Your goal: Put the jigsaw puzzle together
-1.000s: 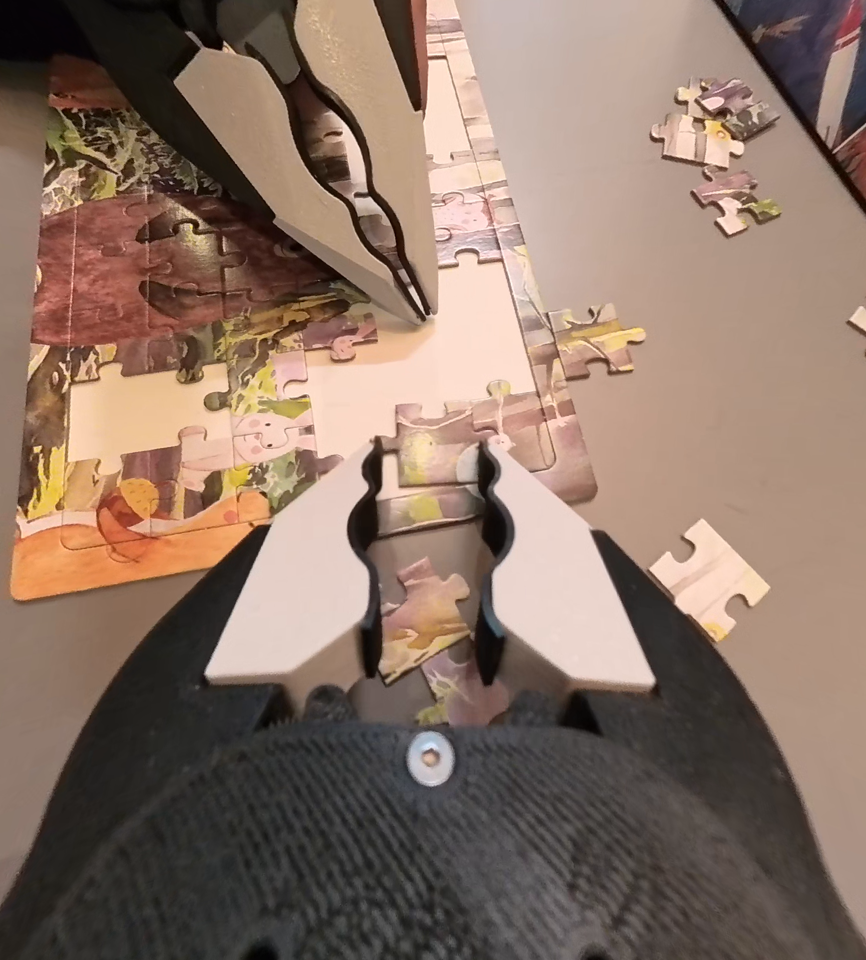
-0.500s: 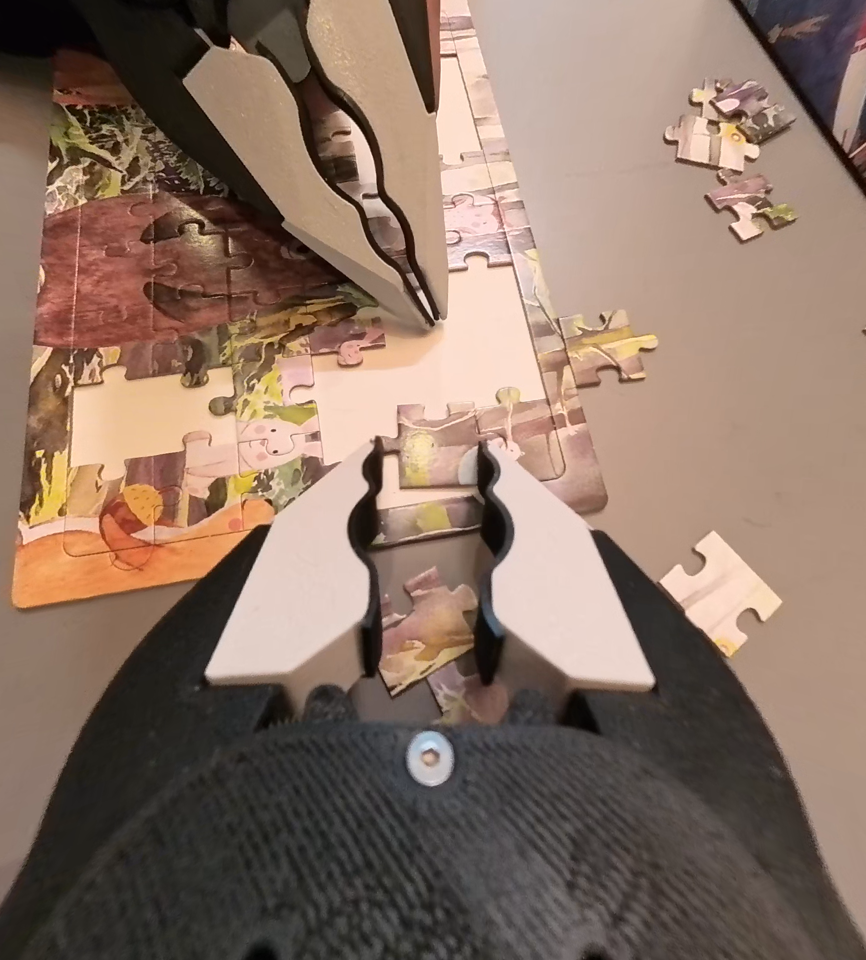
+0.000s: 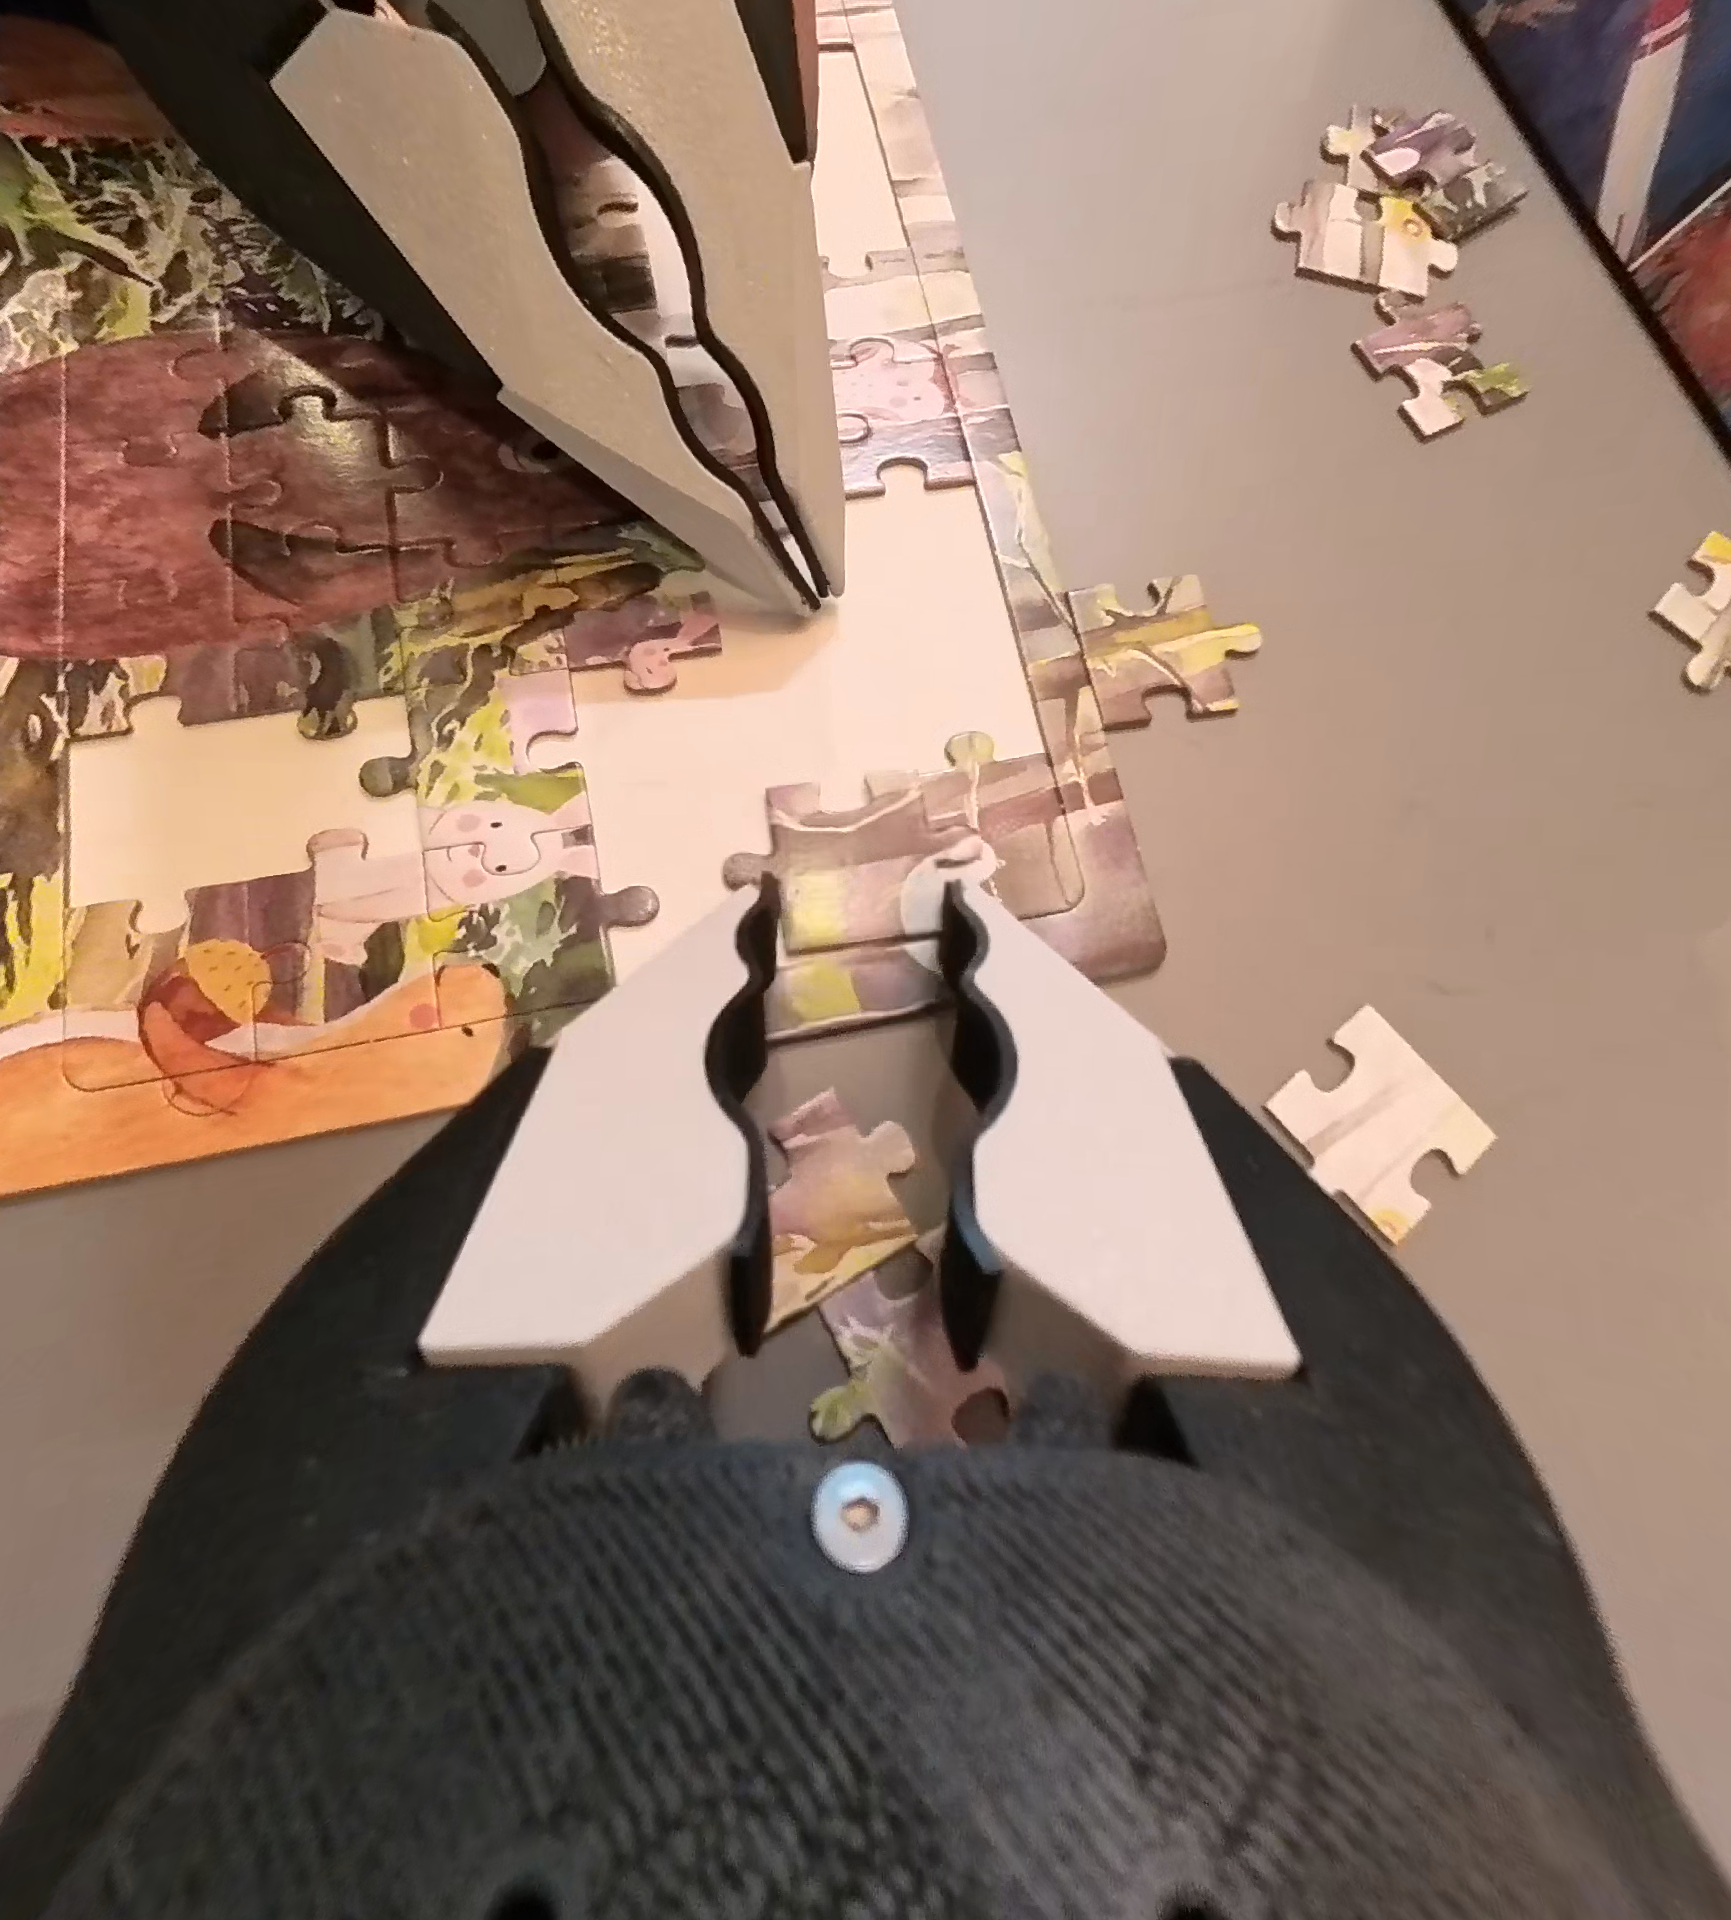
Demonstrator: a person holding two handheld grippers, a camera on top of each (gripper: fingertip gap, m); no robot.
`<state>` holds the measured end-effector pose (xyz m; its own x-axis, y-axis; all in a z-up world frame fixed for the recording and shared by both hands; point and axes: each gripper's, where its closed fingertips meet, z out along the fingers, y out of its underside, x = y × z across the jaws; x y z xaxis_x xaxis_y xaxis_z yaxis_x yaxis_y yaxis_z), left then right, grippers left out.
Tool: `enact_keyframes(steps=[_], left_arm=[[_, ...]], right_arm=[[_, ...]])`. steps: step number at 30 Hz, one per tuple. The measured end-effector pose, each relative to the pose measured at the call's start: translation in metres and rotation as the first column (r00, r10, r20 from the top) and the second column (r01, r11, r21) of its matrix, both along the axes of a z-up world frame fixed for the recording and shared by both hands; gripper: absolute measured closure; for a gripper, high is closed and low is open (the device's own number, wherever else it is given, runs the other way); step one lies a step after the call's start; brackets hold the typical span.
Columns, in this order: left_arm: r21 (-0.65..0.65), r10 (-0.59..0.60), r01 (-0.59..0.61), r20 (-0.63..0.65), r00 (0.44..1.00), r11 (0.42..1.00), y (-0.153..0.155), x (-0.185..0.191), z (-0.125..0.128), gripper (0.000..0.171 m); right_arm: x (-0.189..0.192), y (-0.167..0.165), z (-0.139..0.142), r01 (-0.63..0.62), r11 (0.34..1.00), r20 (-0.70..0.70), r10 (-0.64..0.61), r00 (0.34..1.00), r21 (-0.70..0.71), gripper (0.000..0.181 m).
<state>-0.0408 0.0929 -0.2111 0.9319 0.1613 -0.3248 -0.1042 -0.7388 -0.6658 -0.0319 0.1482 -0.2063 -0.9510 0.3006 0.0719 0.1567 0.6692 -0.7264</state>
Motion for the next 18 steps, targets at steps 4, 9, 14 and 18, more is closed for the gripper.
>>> enact_keyframes(steps=[4,9,14,18], left_arm=[[0.0,0.0,0.0,0.0,1.0,1.0,0.0,0.0,0.0,0.17],[0.0,0.0,0.0,0.001,1.0,1.0,0.0001,0.0001,0.0,0.17],[0.0,0.0,0.0,0.0,1.0,1.0,0.0001,0.0001,0.0,0.17],[0.0,0.0,0.0,0.0,1.0,1.0,0.0001,0.0,-0.0001,0.17]], right_arm=[[-0.0003,0.0014,0.0027,0.0,1.0,-0.008,0.0,1.0,-0.008,0.152],[0.0011,-0.0006,0.0005,-0.007,1.0,-0.003,0.007,1.0,-0.003,0.154],[0.0023,0.0005,0.0006,-0.01,1.0,0.006,0.01,1.0,-0.002,0.155],[0.0043,-0.0001,0.0006,-0.019,1.0,0.013,0.019,1.0,-0.003,0.157]])
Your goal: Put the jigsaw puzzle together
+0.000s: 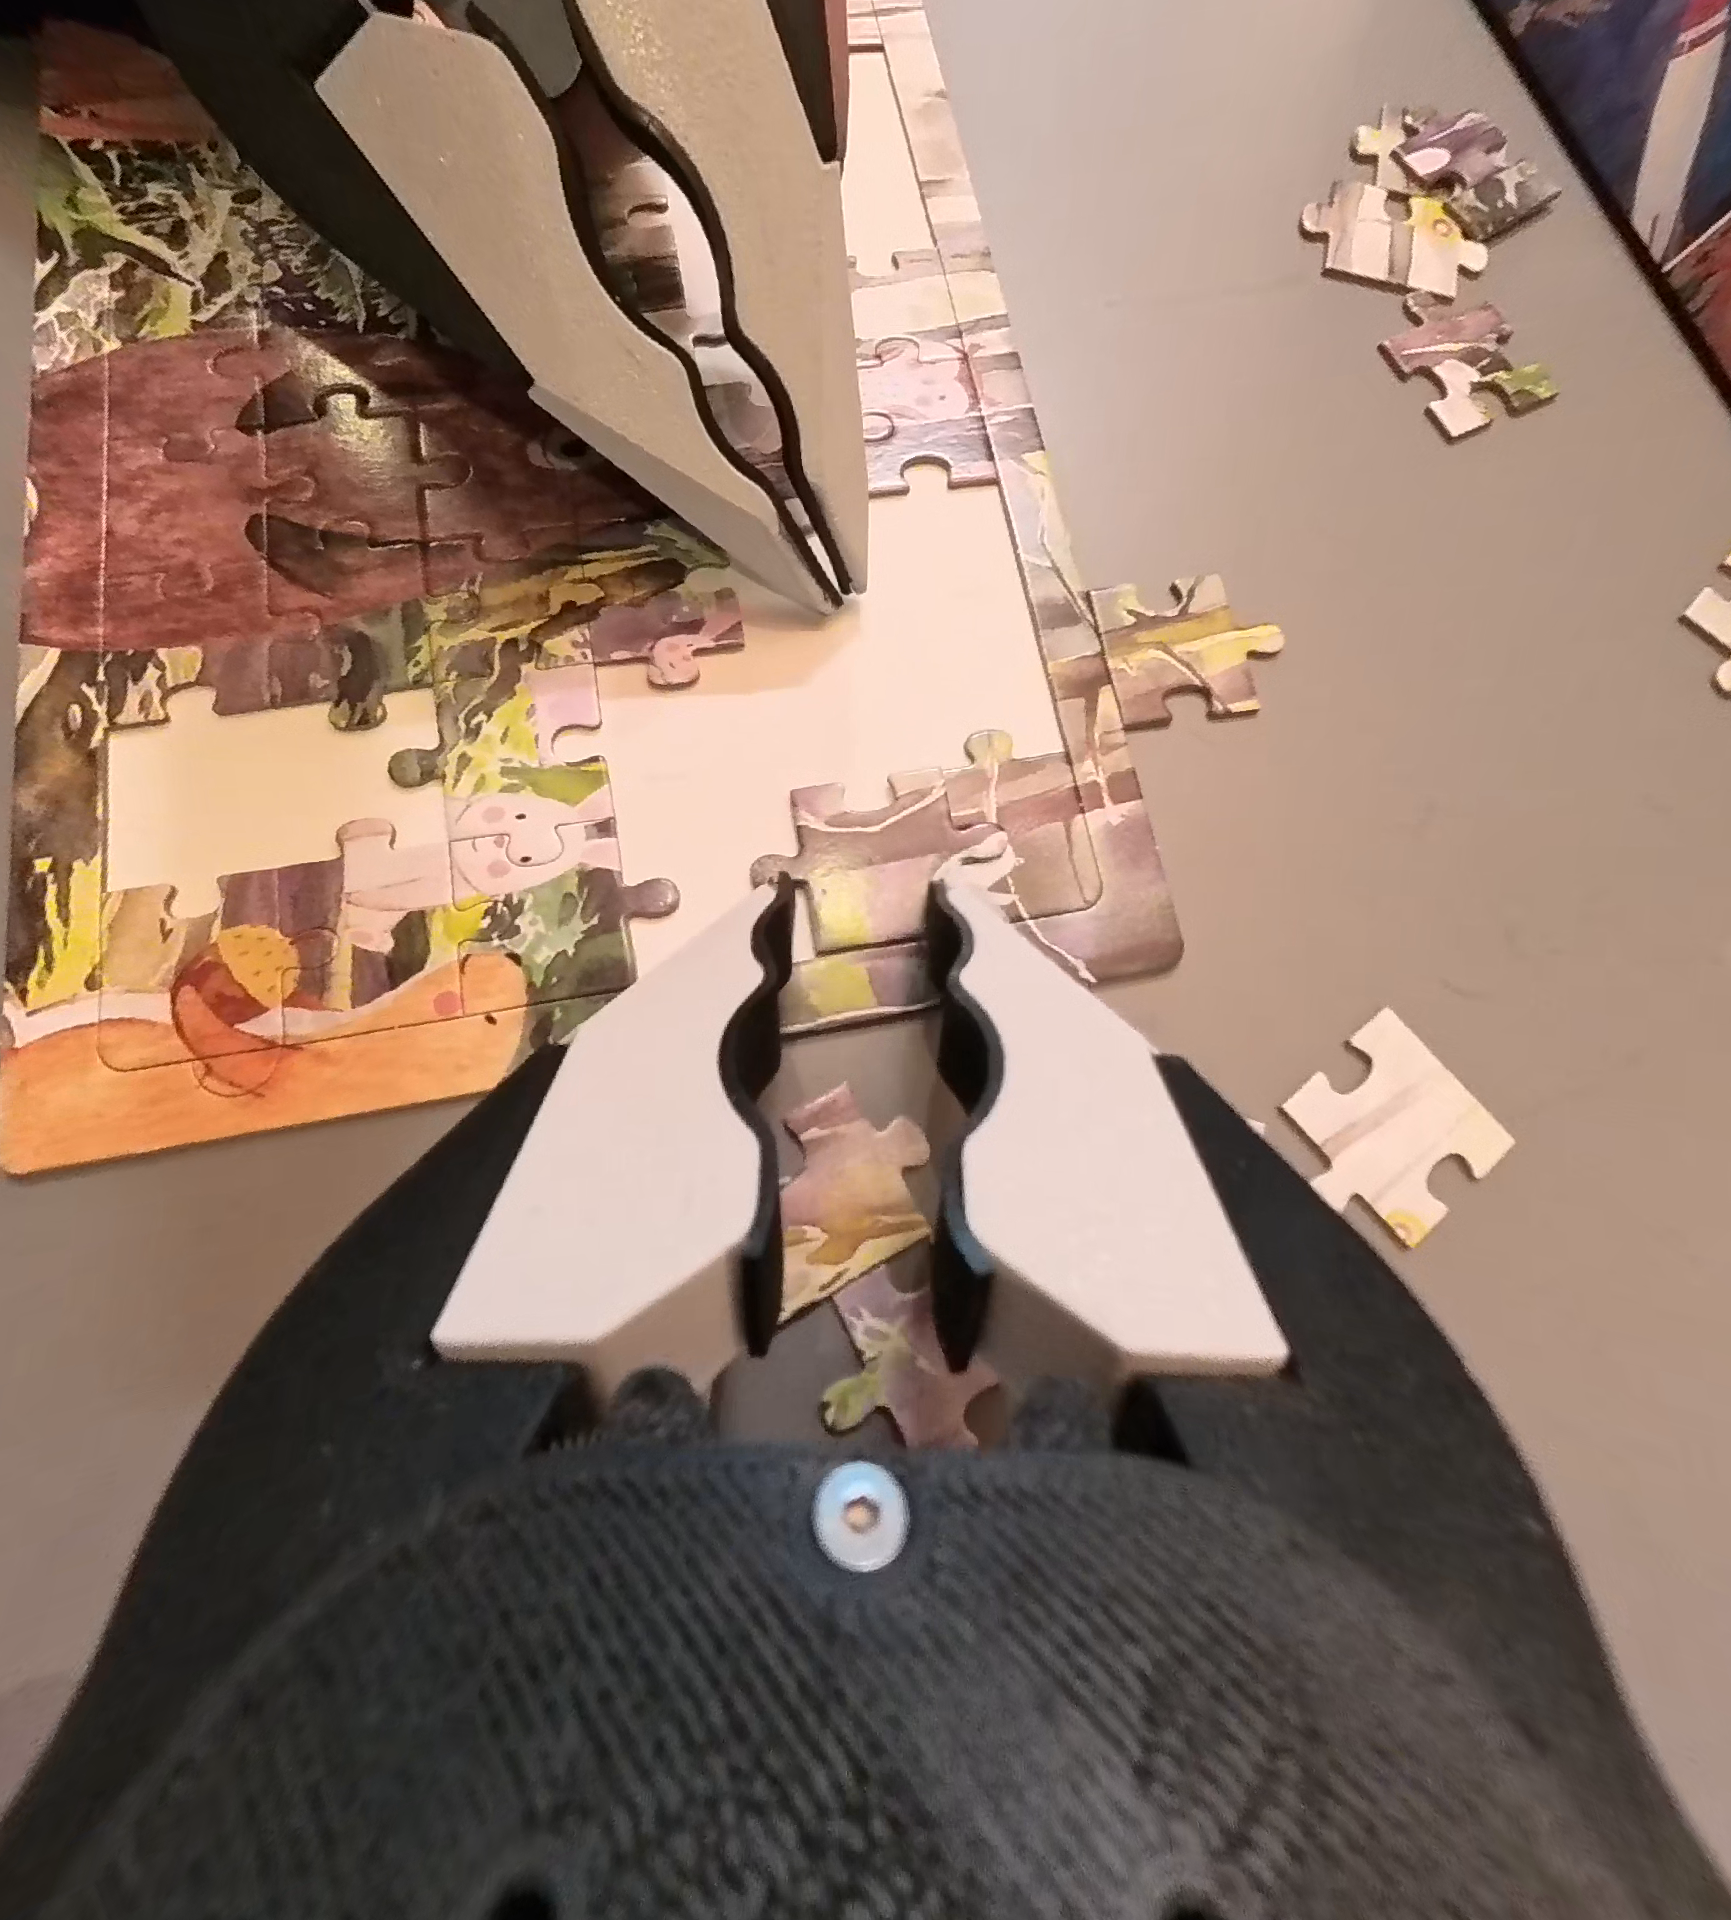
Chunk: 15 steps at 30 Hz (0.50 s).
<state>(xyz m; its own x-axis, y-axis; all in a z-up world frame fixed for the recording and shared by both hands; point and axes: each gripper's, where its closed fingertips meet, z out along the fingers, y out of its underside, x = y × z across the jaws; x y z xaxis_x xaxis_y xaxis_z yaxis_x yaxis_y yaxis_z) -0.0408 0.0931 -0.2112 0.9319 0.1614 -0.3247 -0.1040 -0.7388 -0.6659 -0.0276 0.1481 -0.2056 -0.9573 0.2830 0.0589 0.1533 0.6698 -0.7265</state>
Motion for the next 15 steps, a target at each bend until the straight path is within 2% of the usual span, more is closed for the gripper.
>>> enact_keyframes(steps=[15], left_arm=[[0.0,0.0,0.0,0.002,1.0,1.0,0.0,0.0,0.0,0.17]], right_arm=[[0.0038,-0.0004,0.0002,-0.012,1.0,0.023,0.012,1.0,-0.002,0.16]])
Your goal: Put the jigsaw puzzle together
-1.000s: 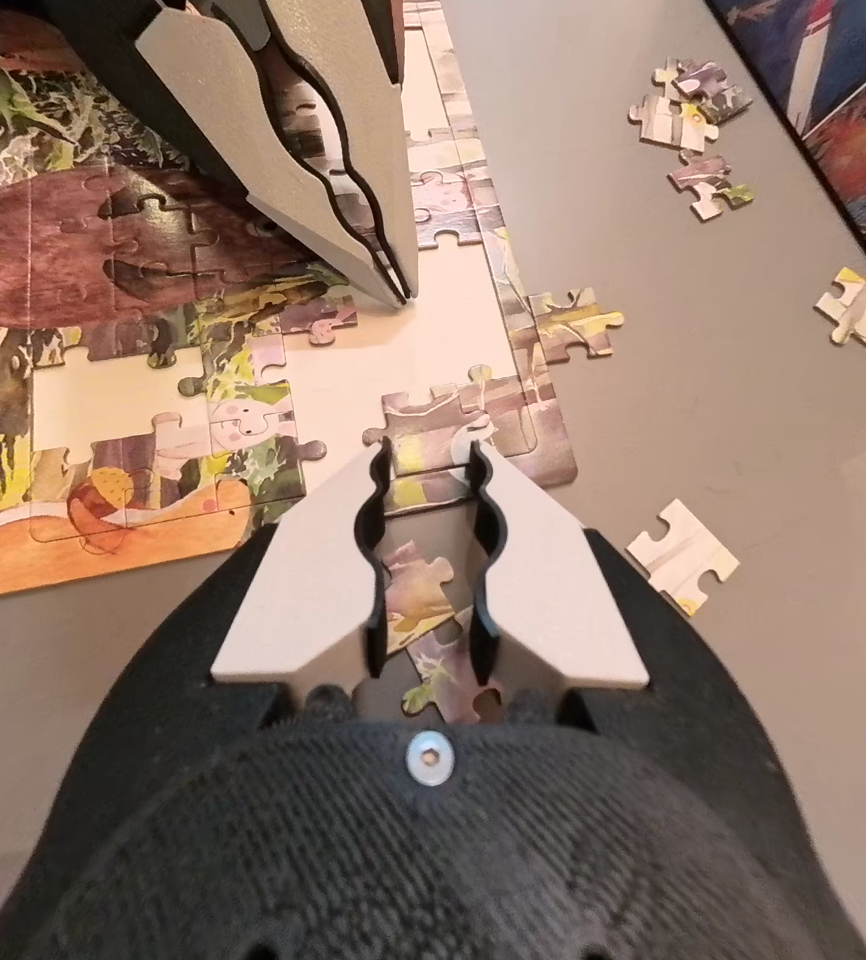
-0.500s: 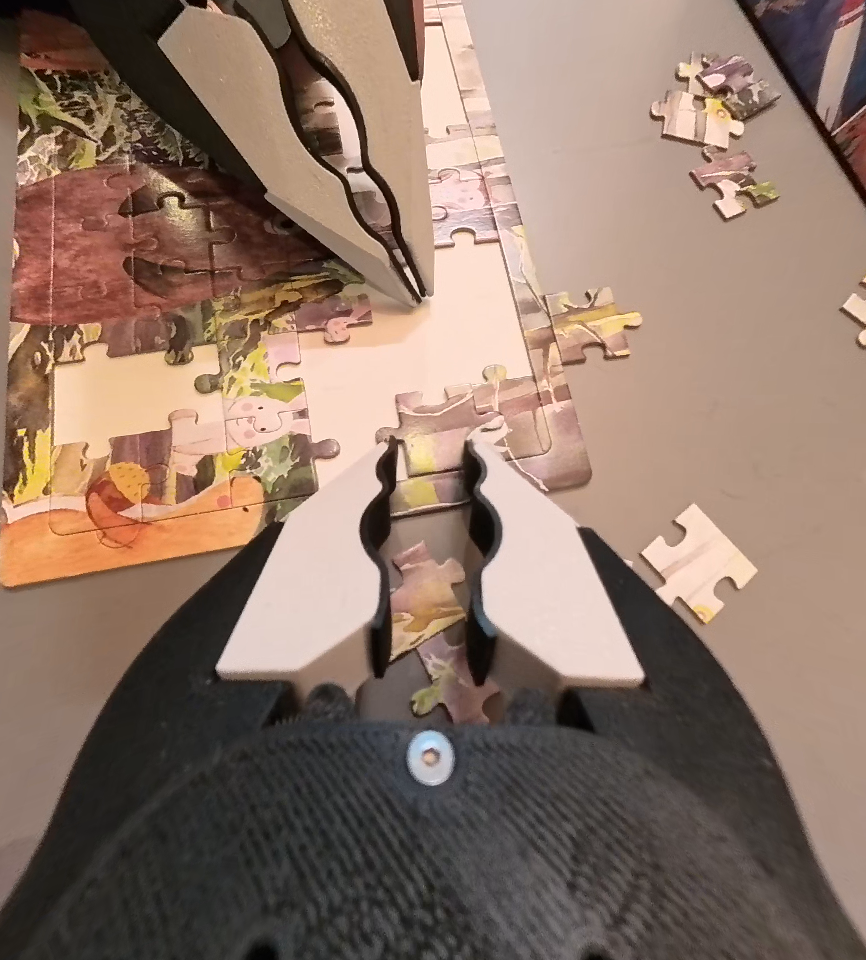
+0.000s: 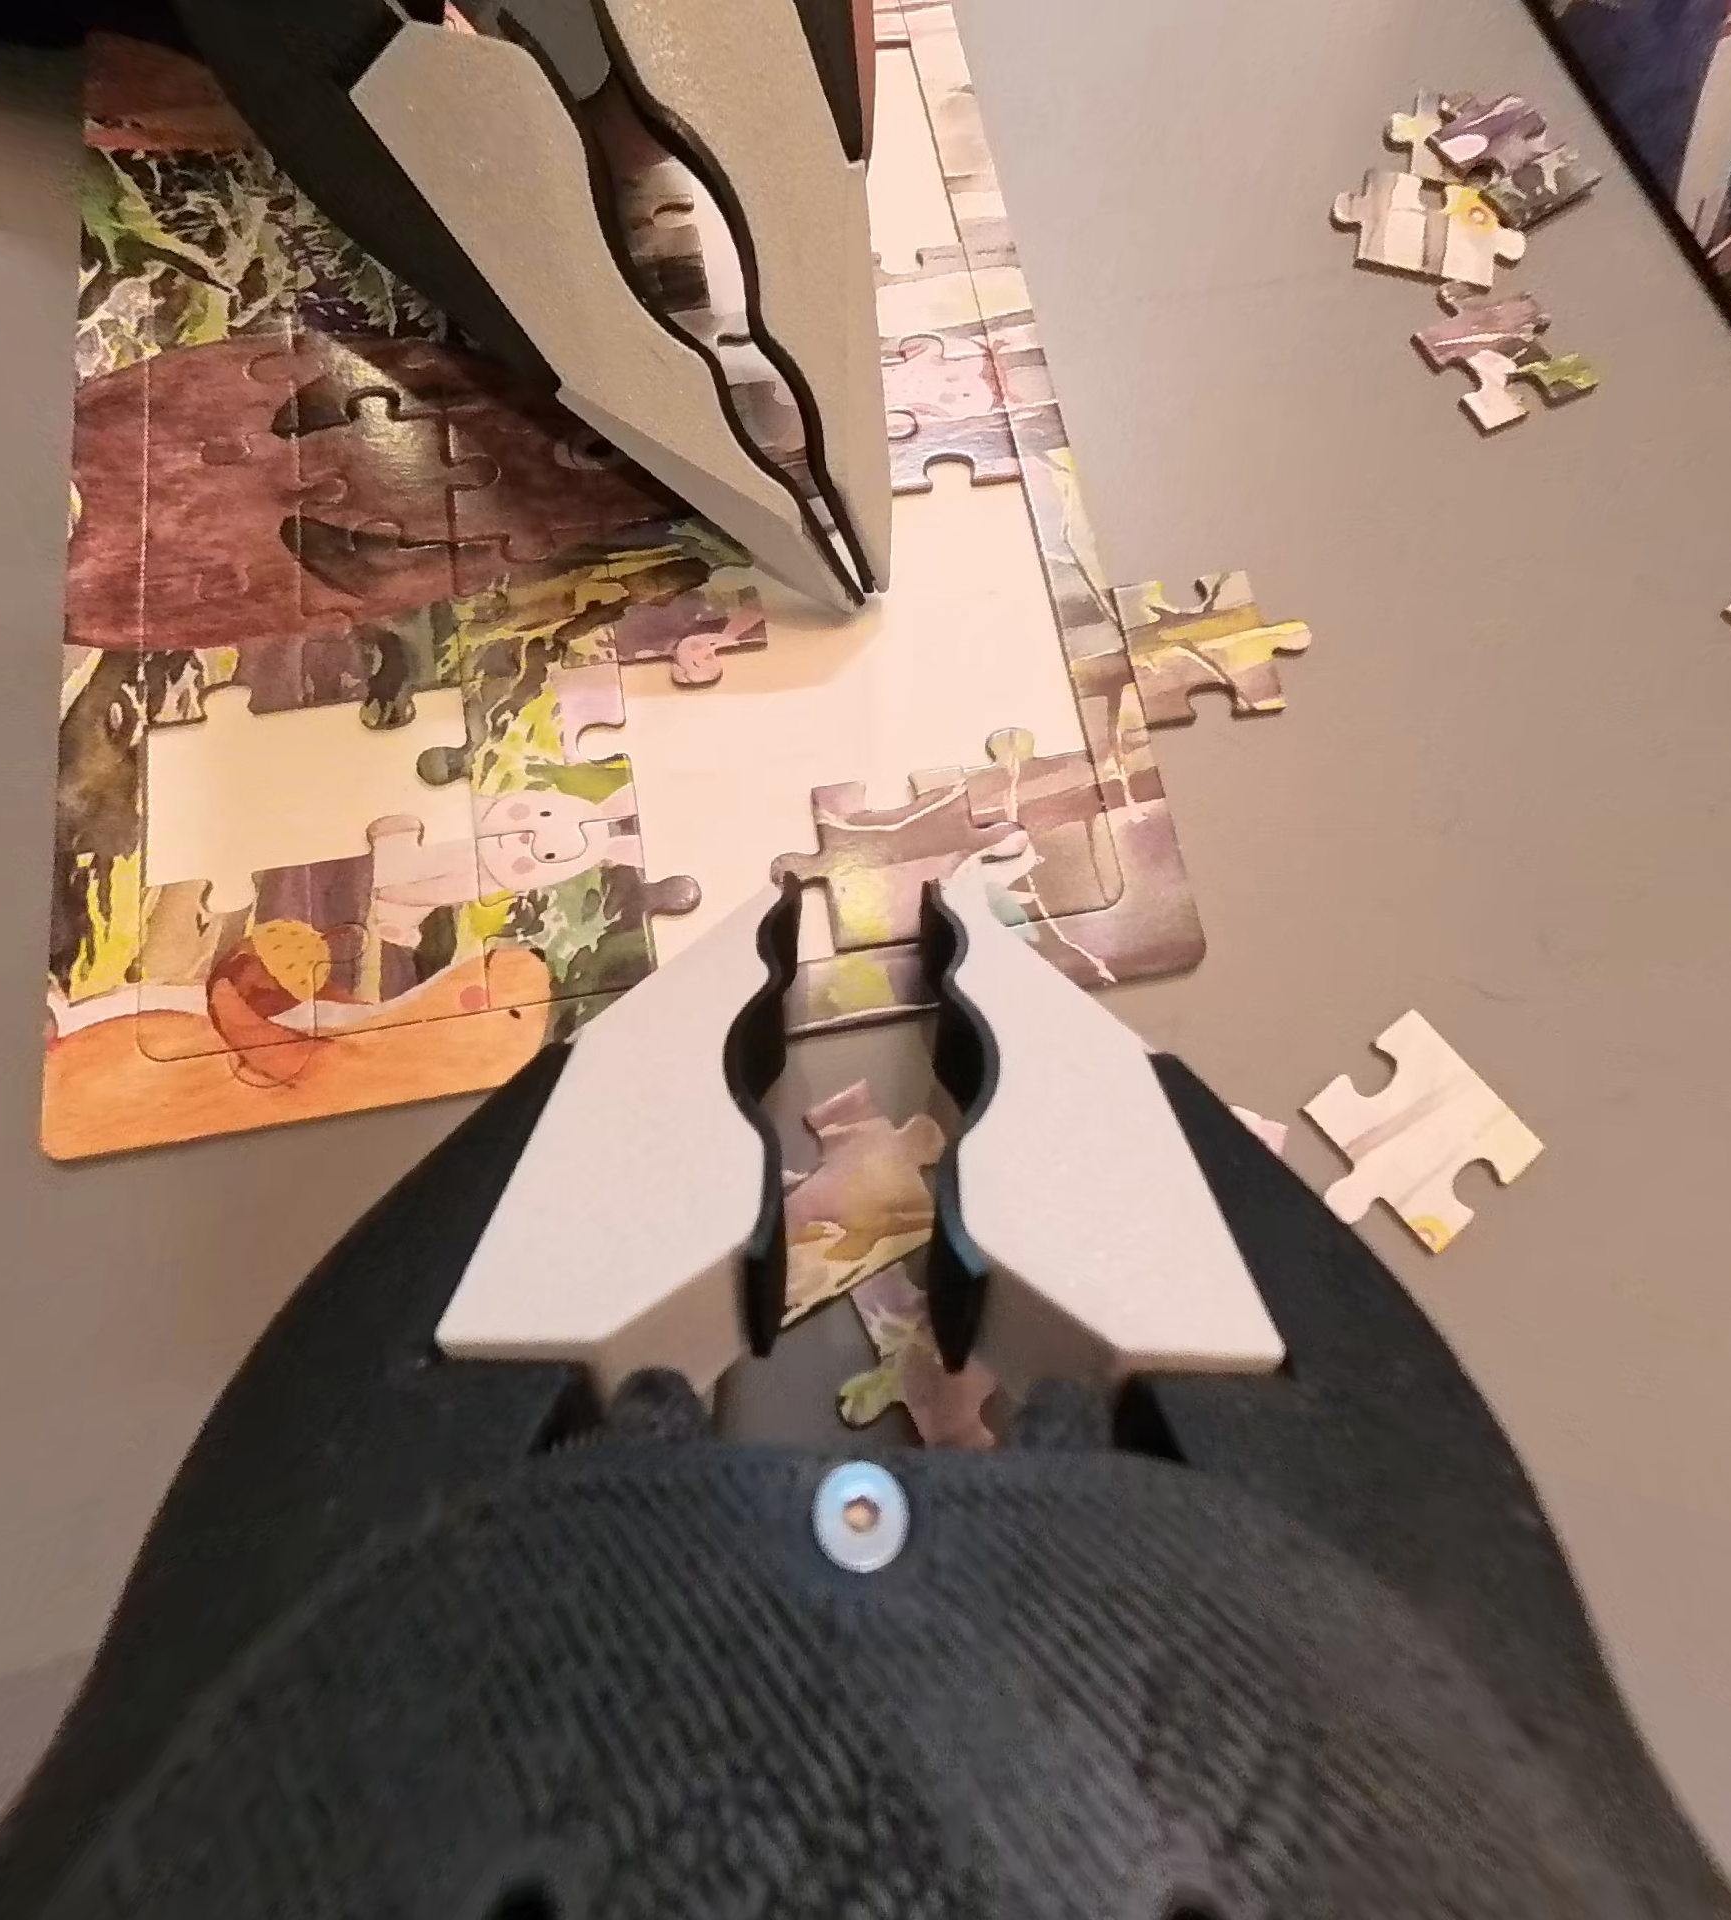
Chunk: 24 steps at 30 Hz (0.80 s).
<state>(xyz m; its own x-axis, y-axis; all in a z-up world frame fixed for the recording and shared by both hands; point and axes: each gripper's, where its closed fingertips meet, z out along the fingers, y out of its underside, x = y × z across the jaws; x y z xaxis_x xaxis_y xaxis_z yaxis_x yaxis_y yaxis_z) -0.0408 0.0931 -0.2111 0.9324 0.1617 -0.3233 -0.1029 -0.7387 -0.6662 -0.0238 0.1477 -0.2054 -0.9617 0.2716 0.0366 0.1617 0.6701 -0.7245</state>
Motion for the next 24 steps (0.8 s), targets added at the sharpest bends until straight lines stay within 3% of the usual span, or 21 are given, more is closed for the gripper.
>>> enact_keyframes(steps=[13,24], left_arm=[[0.0,0.0,0.0,0.0,1.0,1.0,0.0,0.0,0.0,0.17],[0.0,0.0,0.0,0.0,1.0,1.0,0.0,0.0,0.0,0.17]], right_arm=[[-0.007,-0.01,0.005,0.025,0.999,-0.035,-0.027,0.999,-0.042,0.144],[-0.003,-0.008,0.001,0.022,0.999,0.01,-0.022,1.0,-0.033,0.146]])
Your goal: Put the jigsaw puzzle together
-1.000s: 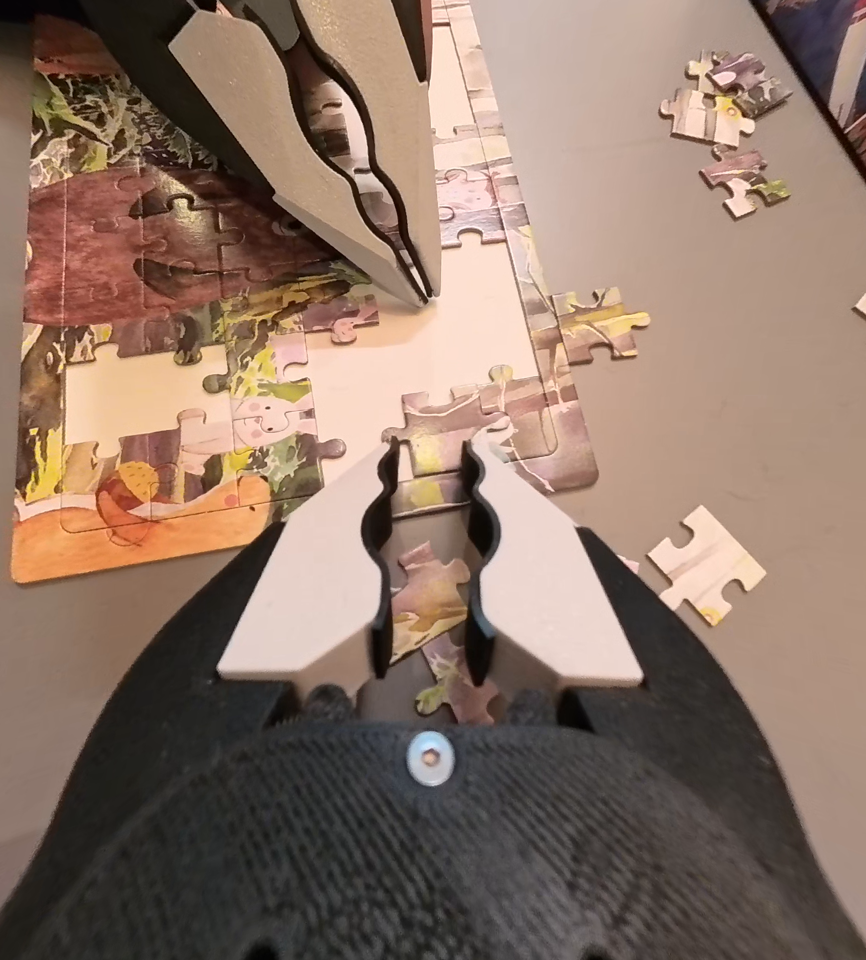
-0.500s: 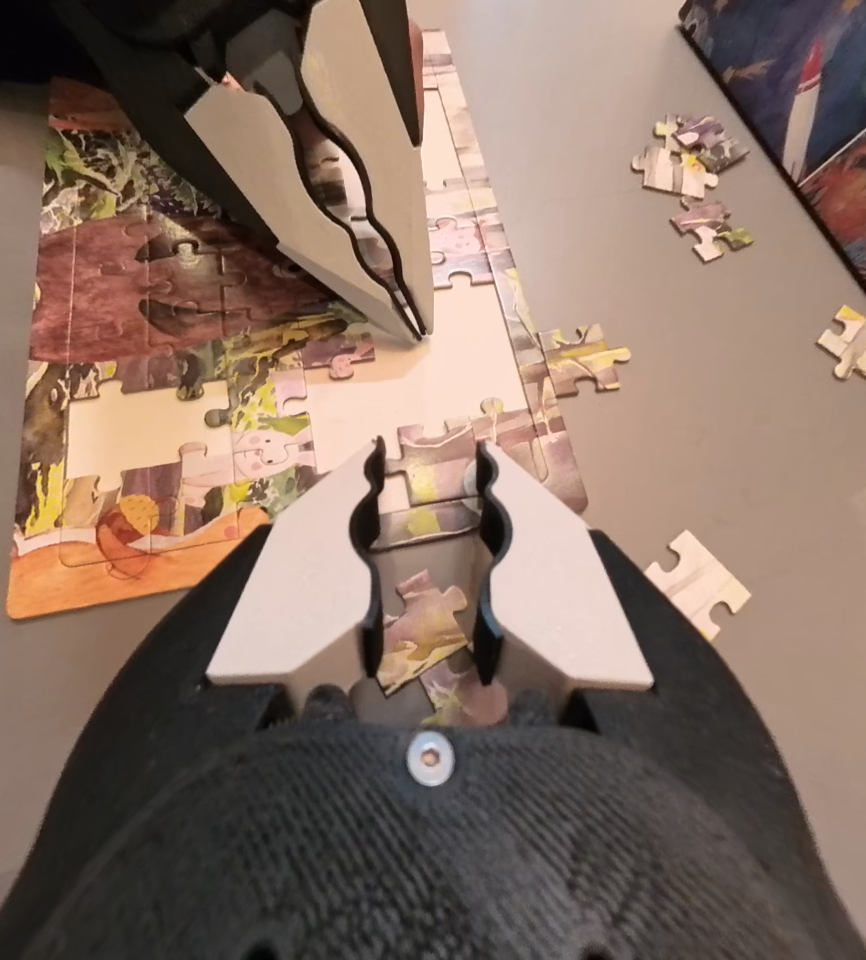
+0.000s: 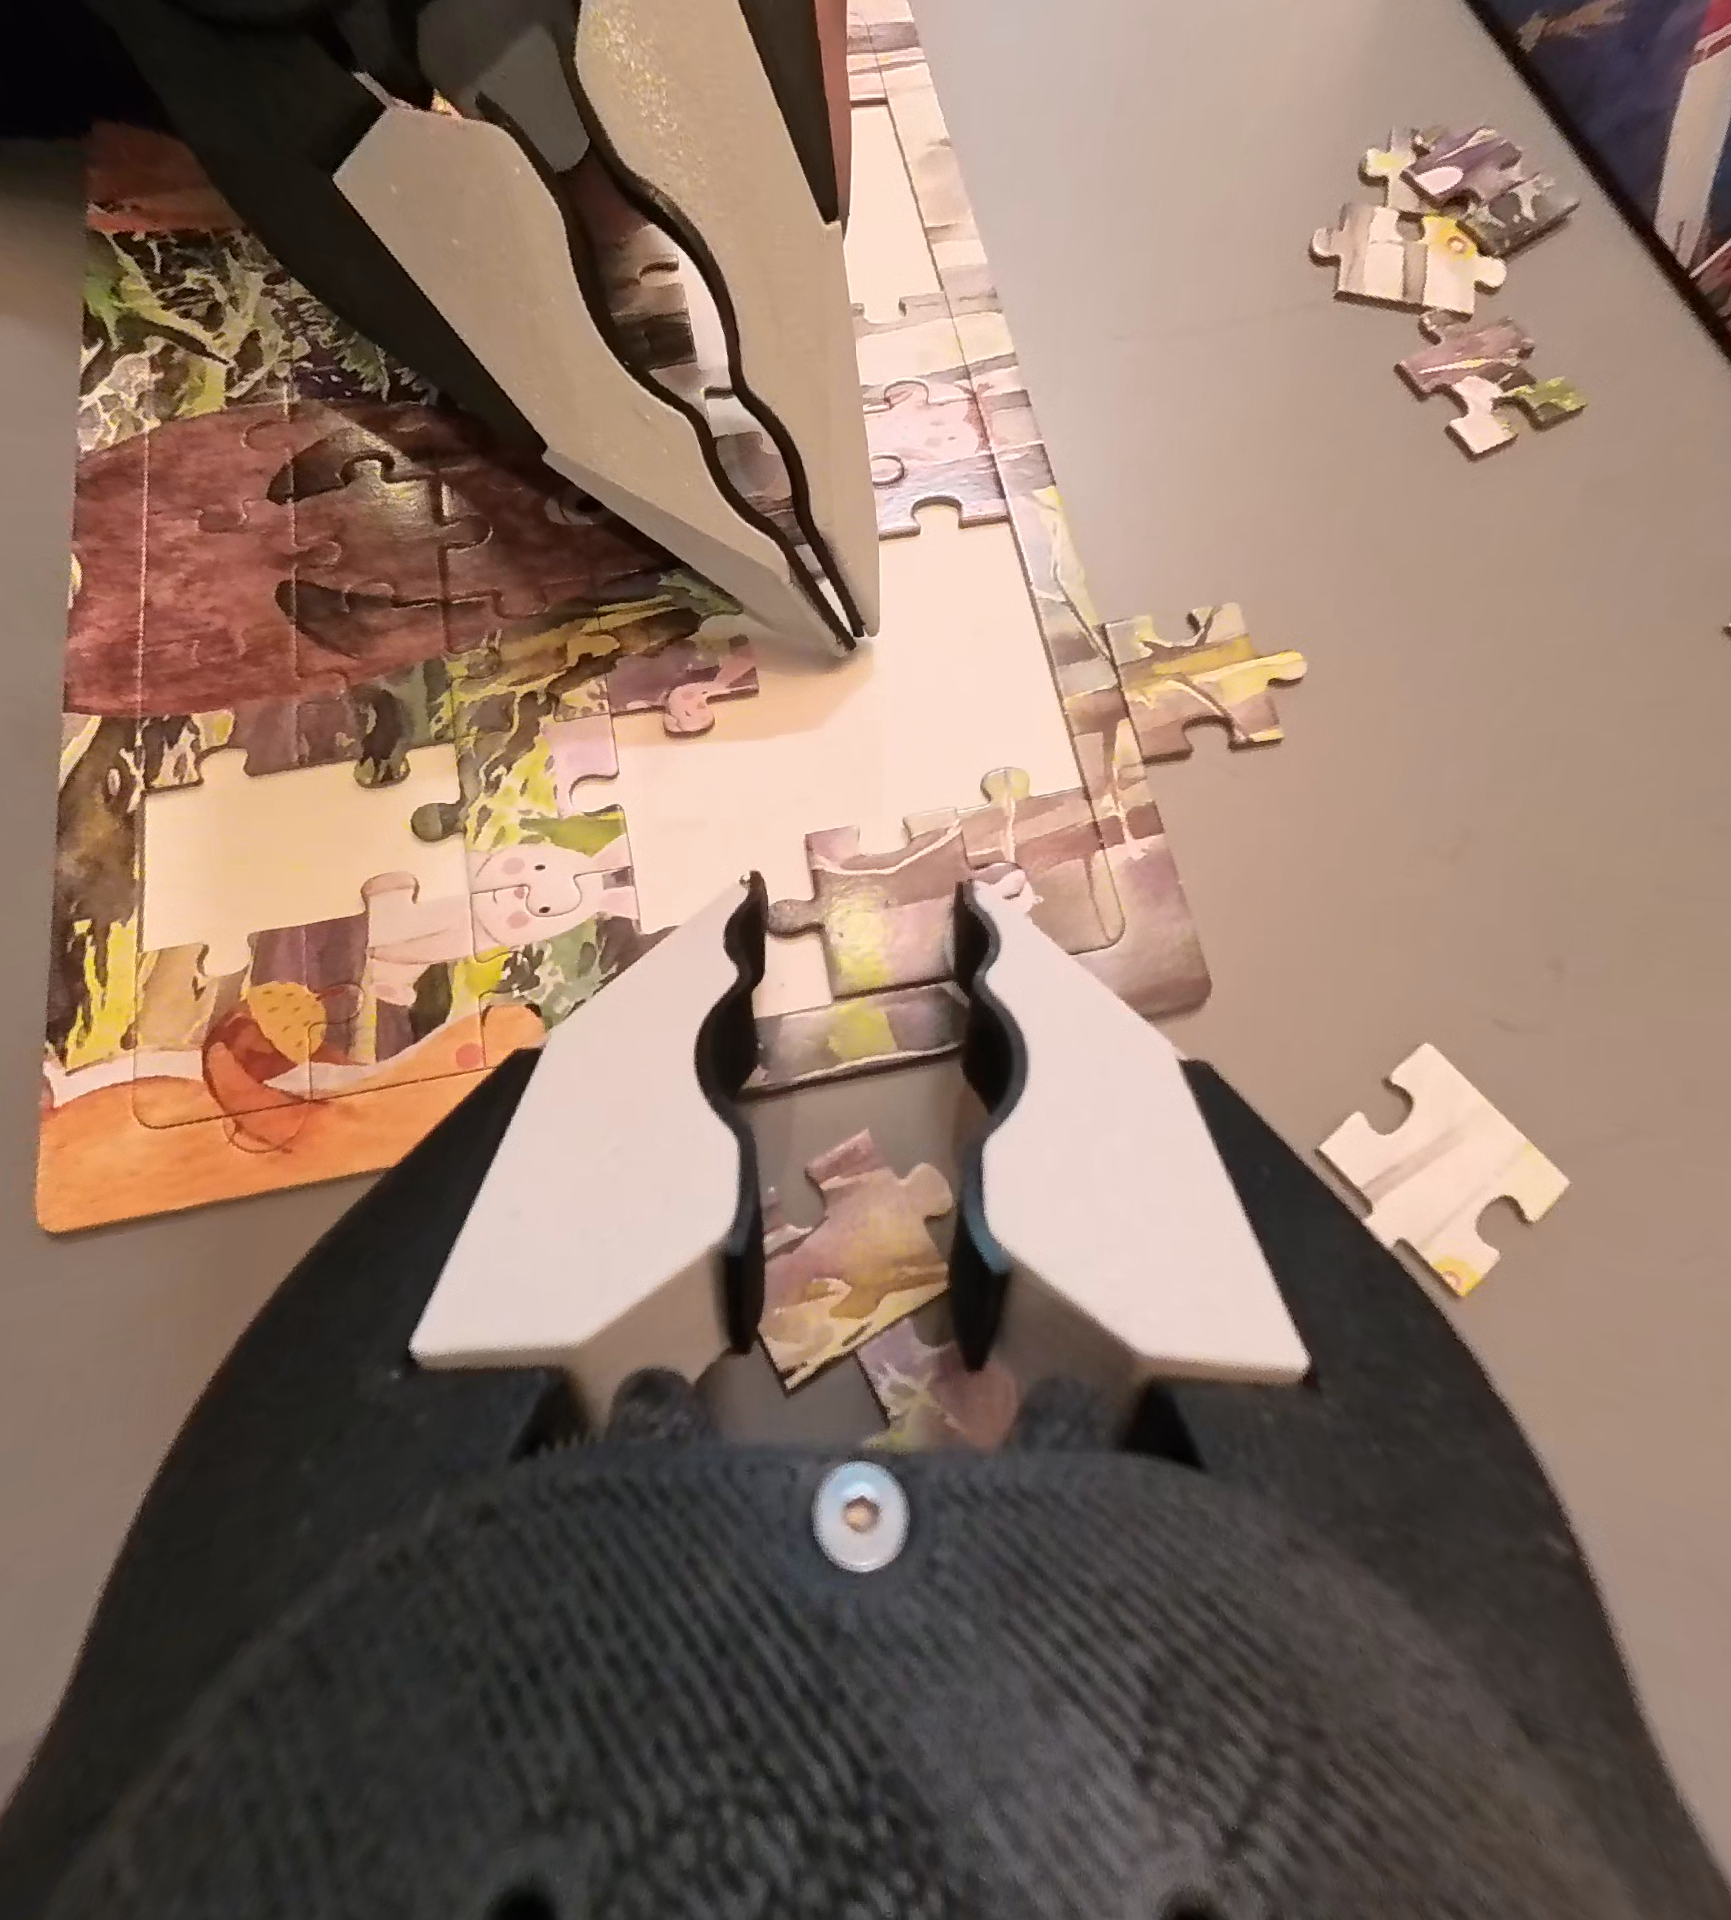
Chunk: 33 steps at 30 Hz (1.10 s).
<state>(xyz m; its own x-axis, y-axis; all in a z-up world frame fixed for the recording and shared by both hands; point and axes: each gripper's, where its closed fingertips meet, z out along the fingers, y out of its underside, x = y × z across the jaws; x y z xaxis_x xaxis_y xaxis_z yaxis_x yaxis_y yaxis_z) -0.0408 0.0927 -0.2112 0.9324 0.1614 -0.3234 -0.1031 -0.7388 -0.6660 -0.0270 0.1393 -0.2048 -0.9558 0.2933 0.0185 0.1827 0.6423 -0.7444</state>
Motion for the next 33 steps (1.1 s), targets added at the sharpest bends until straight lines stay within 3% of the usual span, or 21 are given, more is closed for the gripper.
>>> enact_keyframes(steps=[9,15,33], left_arm=[[0.0,0.0,0.0,0.001,1.0,1.0,0.0,0.0,-0.0001,0.17],[0.0,0.0,0.0,-0.001,1.0,1.0,-0.0001,0.0001,0.0,0.17],[0.0,0.0,0.0,0.0,1.0,1.0,0.0003,0.0002,0.0,0.17]], right_arm=[[0.0027,0.0001,0.0002,-0.01,1.0,0.014,0.01,1.0,-0.001,0.15],[-0.0015,0.0003,-0.0018,0.013,1.0,0.008,-0.013,1.0,0.004,0.139],[0.0001,0.0035,0.0028,0.003,1.0,-0.013,-0.003,1.0,0.009,0.147]])
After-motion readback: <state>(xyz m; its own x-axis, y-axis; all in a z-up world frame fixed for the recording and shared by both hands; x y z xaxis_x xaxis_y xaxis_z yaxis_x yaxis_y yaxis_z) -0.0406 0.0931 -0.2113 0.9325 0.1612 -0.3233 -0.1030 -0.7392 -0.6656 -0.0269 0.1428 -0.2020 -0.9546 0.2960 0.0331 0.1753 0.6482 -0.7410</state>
